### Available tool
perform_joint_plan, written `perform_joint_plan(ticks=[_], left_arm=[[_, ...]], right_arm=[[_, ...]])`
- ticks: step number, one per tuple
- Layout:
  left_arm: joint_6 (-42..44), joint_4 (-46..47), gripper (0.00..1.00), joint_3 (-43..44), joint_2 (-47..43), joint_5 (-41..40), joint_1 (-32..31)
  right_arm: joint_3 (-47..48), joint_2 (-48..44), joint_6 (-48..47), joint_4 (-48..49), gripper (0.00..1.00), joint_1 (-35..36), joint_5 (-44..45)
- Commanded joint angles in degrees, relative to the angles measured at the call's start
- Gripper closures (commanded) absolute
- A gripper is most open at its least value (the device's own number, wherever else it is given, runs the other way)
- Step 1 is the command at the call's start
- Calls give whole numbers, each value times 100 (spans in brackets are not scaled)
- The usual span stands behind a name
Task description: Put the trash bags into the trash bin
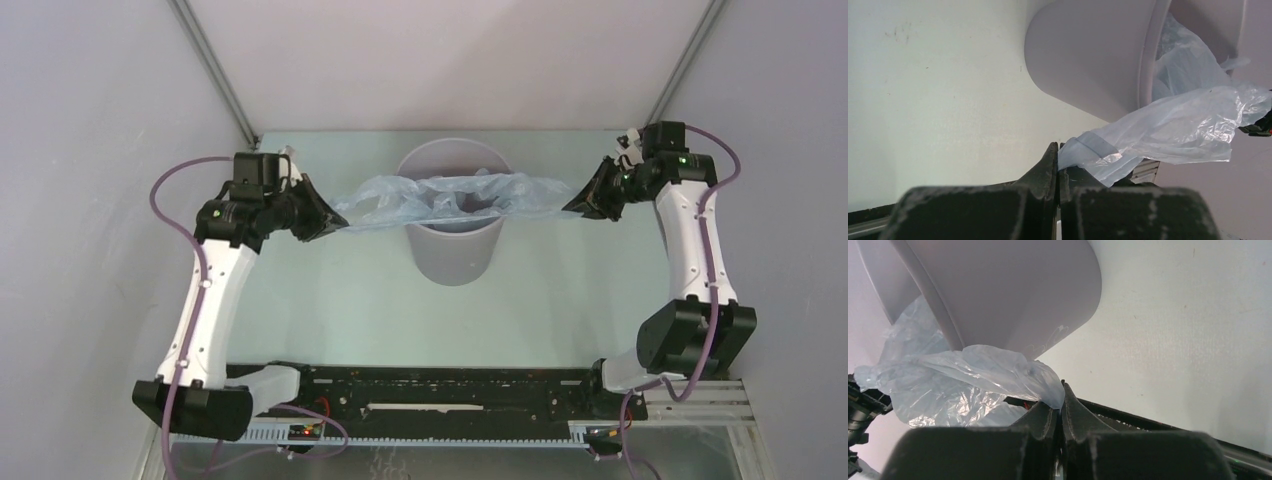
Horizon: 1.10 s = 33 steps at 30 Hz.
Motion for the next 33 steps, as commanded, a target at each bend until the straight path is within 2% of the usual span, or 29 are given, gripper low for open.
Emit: perform_joint_plan(ticks=[1, 6, 12, 27, 33], left_arm=[[26, -38, 100, -29, -387, -347, 101], [-14, 426, 100, -767, -537, -241, 101], [178, 54, 100, -714, -689, -381, 119], [79, 117, 100, -1044, -995, -432, 119], [-70, 277, 100, -725, -1185, -657, 119]], right_arm=[[-294, -358, -118, -40, 93, -128, 371], [-329, -200, -238, -29, 93, -146, 766], [-324, -402, -363, -262, 95, -147, 1049], [-881, -808, -297, -213, 98, -172, 1176], [-442, -823, -219, -273, 95, -181, 1006]])
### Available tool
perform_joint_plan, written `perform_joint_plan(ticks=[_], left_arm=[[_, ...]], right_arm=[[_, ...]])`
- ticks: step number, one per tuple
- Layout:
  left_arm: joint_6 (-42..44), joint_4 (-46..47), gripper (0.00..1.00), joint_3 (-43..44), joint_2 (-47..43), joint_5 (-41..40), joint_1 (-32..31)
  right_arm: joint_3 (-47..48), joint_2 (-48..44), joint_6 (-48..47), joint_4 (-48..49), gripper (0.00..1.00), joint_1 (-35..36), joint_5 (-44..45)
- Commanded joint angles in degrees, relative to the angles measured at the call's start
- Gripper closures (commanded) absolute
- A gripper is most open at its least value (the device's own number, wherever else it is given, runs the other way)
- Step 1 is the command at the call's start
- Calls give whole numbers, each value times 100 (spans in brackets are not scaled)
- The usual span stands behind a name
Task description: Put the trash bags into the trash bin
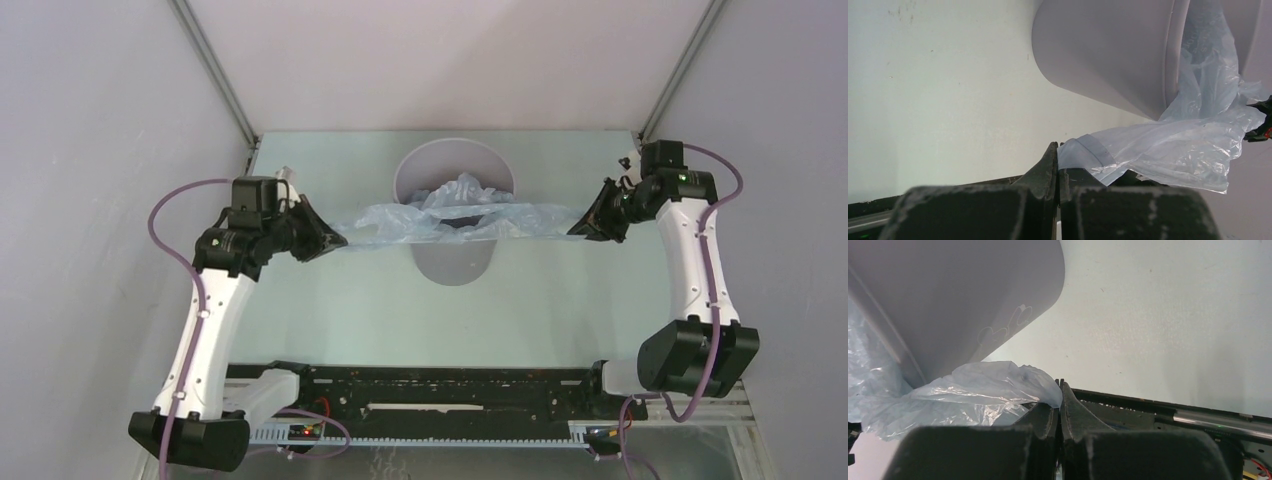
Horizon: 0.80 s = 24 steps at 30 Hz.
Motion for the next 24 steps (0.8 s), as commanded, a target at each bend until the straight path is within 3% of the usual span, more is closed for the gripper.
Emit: perform_joint_plan(ticks=[1, 5, 8, 11, 16, 20, 24], left_arm=[[-29, 198, 100, 137, -304, -671, 116], [-351, 851, 100, -76, 87, -279, 118], [-480, 1633, 100, -287, 407, -308, 118], [-346, 1873, 97, 87, 989, -251, 119], [-153, 2014, 80, 470, 1725, 121, 111], [232, 1746, 57, 692, 2115, 238, 110], [559, 1391, 32, 849, 2015, 206, 109]], right_arm=[[318, -176, -79, 183, 92, -149, 350], [-154, -97, 162, 1185, 82, -25, 251], [-187, 199, 283, 1829, 81, 98, 196], [67, 649, 323, 2115, 79, 138, 206], [970, 1450, -73, 1563, 66, 444, 232], [1372, 1615, -543, 820, 48, 845, 248], [1222, 1172, -654, 383, 40, 975, 421]])
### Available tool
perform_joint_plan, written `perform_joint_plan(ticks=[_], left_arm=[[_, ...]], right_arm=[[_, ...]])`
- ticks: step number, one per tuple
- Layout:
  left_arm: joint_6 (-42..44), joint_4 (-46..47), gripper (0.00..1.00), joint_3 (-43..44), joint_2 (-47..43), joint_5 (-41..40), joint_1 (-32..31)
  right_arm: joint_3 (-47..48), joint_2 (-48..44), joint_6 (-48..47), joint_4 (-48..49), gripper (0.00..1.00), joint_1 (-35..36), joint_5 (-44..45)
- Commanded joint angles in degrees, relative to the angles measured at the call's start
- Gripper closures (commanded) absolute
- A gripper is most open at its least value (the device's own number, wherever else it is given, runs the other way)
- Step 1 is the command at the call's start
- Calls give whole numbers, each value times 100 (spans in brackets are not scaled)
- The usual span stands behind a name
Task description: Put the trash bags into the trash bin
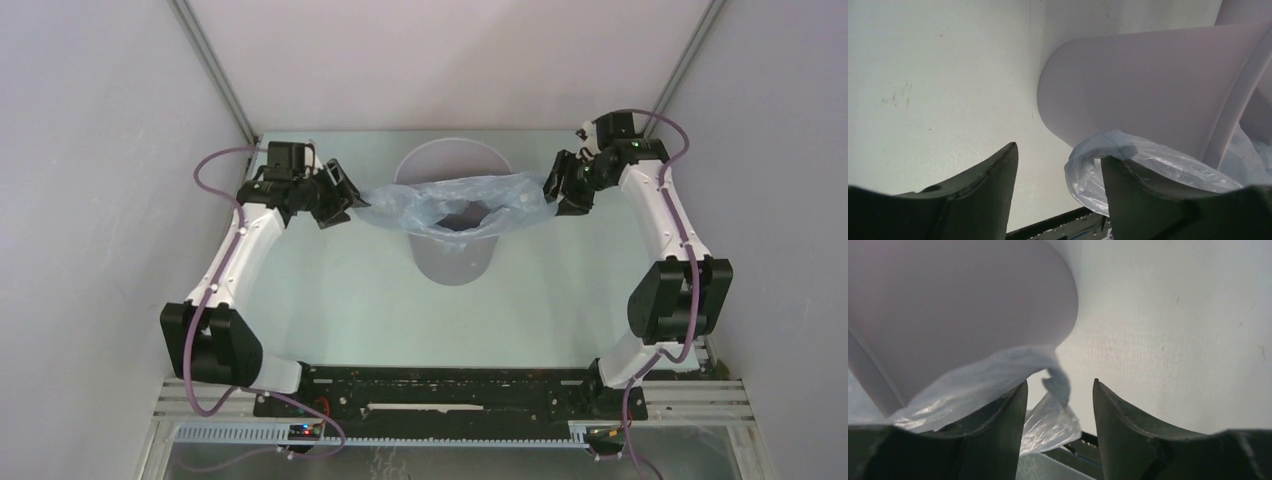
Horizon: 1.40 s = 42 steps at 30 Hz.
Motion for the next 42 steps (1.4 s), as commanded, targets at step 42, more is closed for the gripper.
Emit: perform_joint_plan(ticks=[42], left_arm=[[1240, 1942, 4, 89, -444, 3561, -61]], right_arm=[[-738, -971, -506, 3342, 21, 43, -4580]])
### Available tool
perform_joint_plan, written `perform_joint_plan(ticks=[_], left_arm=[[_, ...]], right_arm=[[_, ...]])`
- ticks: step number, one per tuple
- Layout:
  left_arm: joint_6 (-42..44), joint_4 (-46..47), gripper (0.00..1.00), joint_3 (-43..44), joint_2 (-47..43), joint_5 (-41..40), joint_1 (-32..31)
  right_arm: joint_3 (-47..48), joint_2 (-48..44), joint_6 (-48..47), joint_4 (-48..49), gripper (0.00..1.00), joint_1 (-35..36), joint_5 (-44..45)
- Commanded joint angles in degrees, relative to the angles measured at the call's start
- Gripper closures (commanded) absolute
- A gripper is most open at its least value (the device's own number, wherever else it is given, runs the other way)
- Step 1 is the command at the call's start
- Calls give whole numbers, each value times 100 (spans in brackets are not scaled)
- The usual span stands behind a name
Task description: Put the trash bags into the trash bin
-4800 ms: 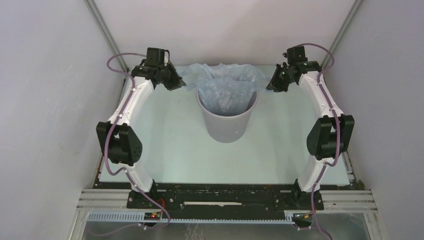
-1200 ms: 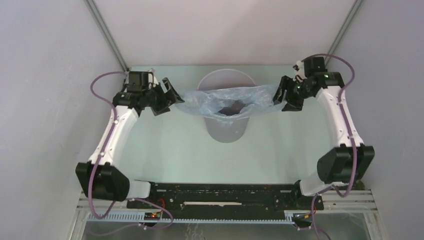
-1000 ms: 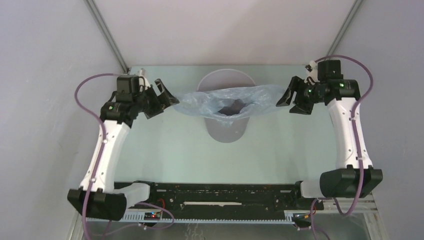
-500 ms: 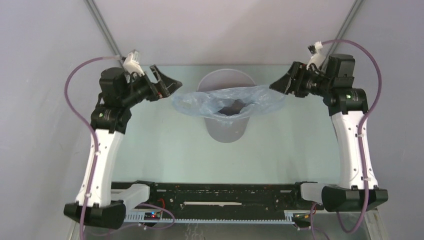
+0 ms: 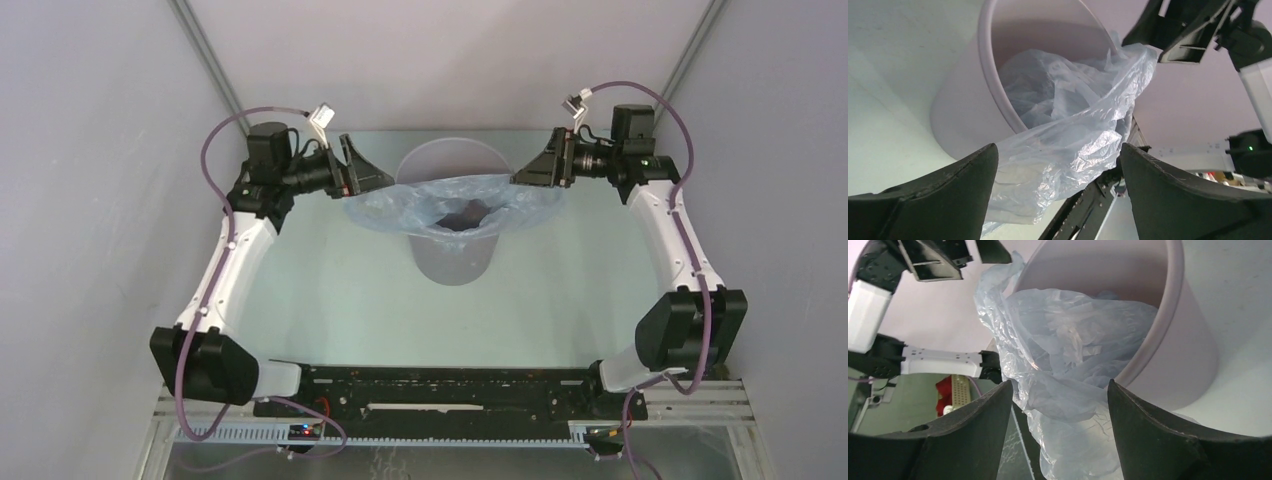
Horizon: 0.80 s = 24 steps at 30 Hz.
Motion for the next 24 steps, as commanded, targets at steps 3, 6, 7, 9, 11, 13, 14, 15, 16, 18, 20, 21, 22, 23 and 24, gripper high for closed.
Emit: perform_joint_plan(ticks=[3, 6, 7, 9, 11, 13, 14, 15, 16, 18, 20, 21, 22, 23, 24], left_arm=[[347, 296, 4, -339, 152, 814, -1], [443, 219, 10, -351, 282, 879, 10], [453, 214, 15, -356, 317, 883, 10], [487, 189, 25, -348, 369, 837, 9], [500, 174, 32, -328, 420, 778, 8], [503, 169, 40, -271, 483, 690, 11], [499, 165, 42, -244, 505, 612, 7], [504, 150, 45, -210, 527, 530, 4], [514, 147, 50, -178, 555, 487, 5], [521, 147, 57, -129, 607, 423, 5], [517, 147, 59, -113, 629, 313, 9], [512, 154, 59, -115, 634, 267, 5], [501, 163, 57, -117, 641, 160, 3], [489, 191, 54, -132, 655, 121, 9], [475, 218, 52, -138, 672, 92, 21]], right_arm=[[-68, 73, 261, 688, 21, -29, -940], [-89, 115, 282, 643, 23, -29, -891], [-94, 138, 312, 668, 25, -29, -865], [-86, 175, 382, 696, 31, -29, -789], [-66, 237, 507, 750, 45, -29, -718], [4, 333, 595, 770, 58, -29, -699], [49, 381, 618, 756, 65, -29, -645], [92, 440, 630, 708, 70, -29, -582], [113, 493, 655, 721, 75, -31, -546], [146, 580, 712, 742, 85, -29, -420], [135, 656, 878, 905, 91, -10, -282], [134, 696, 987, 1009, 94, 3, -163], [127, 725, 1166, 1147, 96, 19, -114], [131, 772, 1286, 1293, 97, 42, -94], [159, 808, 1355, 1364, 100, 70, 17]])
